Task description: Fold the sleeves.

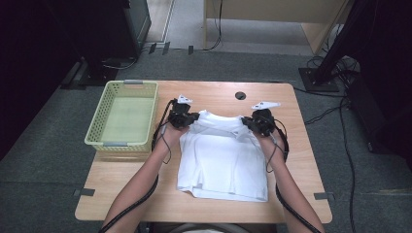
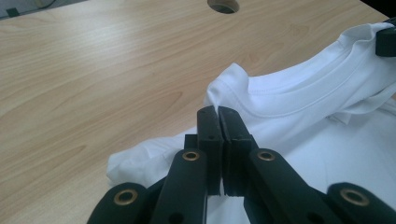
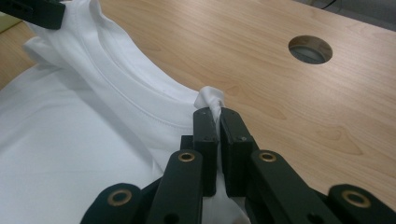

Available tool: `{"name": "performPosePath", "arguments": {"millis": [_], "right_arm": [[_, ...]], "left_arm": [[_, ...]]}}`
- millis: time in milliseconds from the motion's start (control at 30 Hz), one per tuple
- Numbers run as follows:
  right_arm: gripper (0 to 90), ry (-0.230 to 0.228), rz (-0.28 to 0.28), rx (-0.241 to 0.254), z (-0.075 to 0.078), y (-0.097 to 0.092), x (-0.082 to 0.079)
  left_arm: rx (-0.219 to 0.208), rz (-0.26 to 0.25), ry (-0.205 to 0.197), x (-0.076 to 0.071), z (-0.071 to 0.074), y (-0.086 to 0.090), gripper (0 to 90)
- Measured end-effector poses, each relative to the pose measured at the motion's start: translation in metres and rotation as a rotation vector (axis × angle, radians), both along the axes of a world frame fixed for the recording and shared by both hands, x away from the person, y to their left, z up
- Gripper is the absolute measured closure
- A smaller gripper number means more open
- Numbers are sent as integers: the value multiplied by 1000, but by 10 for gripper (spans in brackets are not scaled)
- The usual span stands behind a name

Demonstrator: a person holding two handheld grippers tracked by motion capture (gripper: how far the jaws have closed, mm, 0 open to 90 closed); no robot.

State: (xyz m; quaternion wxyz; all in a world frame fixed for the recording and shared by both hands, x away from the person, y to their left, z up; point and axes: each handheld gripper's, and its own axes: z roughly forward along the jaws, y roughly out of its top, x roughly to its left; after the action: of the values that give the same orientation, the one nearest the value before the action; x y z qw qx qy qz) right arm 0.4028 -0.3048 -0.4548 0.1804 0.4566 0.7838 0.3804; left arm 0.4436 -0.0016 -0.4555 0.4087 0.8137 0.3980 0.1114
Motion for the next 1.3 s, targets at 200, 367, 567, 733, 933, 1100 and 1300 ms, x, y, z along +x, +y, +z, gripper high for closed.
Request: {"name": "performPosePath", "arguments": {"millis": [200, 367, 567, 733, 933, 1100, 1300], "right_arm": [[874, 3, 14, 11, 0, -1, -12], [874, 1, 21, 14, -1, 0, -21], [874, 4, 21, 31, -6, 0, -30], [873, 1, 27, 21, -15, 1, -37], [873, 22, 25, 40, -22, -2, -41], [873, 20, 32, 37, -27, 1, -50], [872, 40, 31, 60, -36, -2, -53]], "left_arm": [[-7, -11, -1, -11, 3, 3, 900], [5, -26, -23, -21, 3, 3, 900], [15, -35, 3, -29, -8, 4, 900], [15, -40, 14, -37, -16, 4, 900], [-1, -46, 10, -46, -23, 3, 898], [-6, -46, 13, -53, -30, 2, 898], [0, -53, 17, -62, -31, 0, 898]]}}
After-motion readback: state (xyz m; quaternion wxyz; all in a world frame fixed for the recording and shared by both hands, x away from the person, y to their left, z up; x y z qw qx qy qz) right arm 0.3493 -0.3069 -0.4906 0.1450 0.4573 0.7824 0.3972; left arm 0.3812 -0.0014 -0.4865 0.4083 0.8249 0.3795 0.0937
